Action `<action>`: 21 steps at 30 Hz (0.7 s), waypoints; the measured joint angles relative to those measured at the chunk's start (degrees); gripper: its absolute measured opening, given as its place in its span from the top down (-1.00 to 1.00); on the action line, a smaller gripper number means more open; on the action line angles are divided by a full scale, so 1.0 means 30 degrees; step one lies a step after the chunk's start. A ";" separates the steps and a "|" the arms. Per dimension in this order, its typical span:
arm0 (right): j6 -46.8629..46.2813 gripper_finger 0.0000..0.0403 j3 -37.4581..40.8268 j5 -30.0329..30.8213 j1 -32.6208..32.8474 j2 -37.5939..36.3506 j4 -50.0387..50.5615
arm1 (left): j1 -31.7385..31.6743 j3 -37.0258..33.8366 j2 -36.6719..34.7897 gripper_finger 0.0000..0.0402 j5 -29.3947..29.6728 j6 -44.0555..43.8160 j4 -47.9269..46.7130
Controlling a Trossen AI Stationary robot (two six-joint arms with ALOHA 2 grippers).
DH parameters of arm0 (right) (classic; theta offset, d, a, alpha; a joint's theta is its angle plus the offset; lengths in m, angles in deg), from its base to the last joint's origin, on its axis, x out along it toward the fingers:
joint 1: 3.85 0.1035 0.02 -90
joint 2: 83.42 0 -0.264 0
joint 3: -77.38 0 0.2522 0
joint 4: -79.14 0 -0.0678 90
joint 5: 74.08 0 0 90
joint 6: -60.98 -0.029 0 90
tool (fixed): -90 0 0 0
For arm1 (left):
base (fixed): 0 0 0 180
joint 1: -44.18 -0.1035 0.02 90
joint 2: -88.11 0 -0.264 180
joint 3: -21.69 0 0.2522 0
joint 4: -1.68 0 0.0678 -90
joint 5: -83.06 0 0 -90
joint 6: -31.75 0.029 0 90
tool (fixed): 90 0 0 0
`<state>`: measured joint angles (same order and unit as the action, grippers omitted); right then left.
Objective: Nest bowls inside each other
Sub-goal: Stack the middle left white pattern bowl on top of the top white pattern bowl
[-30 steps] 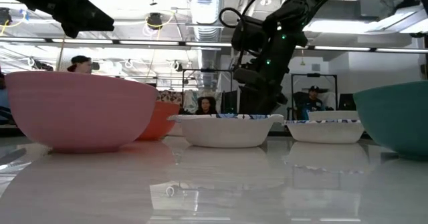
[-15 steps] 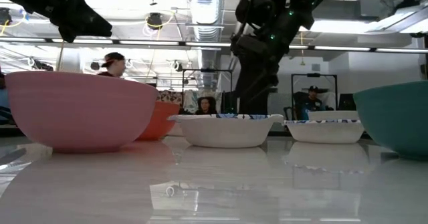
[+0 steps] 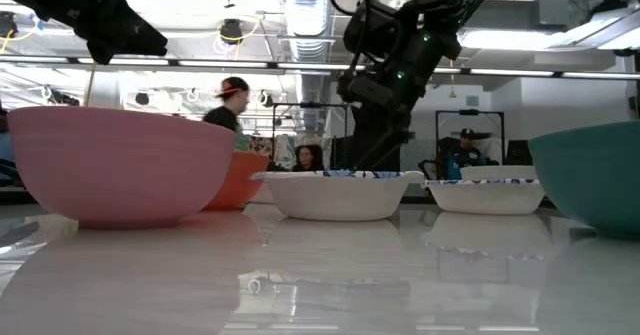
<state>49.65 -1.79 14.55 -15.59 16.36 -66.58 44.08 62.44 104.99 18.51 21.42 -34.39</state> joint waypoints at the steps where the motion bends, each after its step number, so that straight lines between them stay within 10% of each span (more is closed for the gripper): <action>1: 0.0000 -0.27 -0.0005 -0.0006 -0.0025 0.0161 -0.0153 | 0.0000 0.0000 0.0000 0.37 0.0000 0.0000 -0.0037; 21: -0.0080 -0.15 0.0000 -0.0169 -0.0139 0.1104 0.0130 | 0.0007 -0.0007 0.0000 0.37 0.0000 -0.0009 -0.0093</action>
<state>49.41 -1.79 14.04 -16.01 19.68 -66.19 44.10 62.42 104.99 18.51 21.39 -34.67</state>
